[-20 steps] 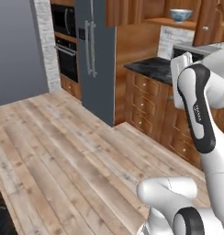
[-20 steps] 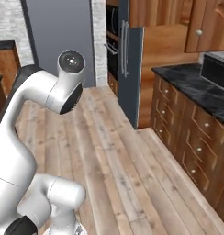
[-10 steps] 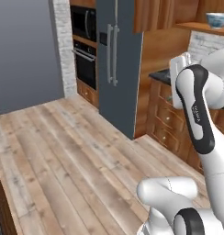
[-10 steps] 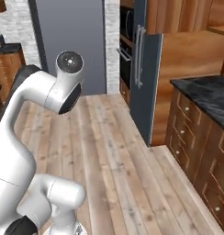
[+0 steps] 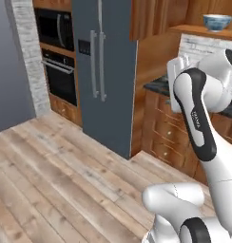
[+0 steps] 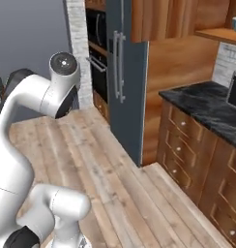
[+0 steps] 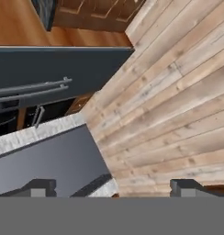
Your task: Pick up the bowls from the cabinet and place each bowl in front of a stool on the dining counter.
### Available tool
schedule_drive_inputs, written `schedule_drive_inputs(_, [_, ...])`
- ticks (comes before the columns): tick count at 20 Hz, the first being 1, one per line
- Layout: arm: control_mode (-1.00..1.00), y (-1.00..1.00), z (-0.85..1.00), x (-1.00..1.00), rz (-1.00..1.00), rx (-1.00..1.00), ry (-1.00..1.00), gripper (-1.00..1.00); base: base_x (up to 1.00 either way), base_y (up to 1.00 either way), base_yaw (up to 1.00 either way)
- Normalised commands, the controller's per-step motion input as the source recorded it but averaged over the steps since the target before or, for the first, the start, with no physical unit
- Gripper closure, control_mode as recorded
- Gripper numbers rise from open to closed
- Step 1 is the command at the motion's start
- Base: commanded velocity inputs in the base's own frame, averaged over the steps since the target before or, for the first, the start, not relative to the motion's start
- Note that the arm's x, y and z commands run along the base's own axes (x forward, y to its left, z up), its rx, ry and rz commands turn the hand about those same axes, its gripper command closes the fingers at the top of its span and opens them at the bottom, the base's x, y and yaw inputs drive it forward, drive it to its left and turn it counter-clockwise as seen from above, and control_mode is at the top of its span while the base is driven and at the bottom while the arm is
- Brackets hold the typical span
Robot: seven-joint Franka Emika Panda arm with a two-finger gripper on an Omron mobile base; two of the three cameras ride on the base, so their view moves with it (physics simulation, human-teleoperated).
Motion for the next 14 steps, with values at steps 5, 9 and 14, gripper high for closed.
schedule_drive_inputs(5, [1.00, 0.00, 0.00, 0.00, 0.00, 0.00, 0.00, -1.00, 0.73, 0.66, -0.73])
schedule_drive_inputs(9, [1.00, 0.00, 0.00, 0.00, 0.00, 0.00, 0.00, -1.00, 0.78, 0.73, -0.71])
schedule_drive_inputs(14, [1.00, 0.00, 0.00, 0.00, 0.00, 0.00, 0.00, -1.00, 0.57, 0.61, -0.78])
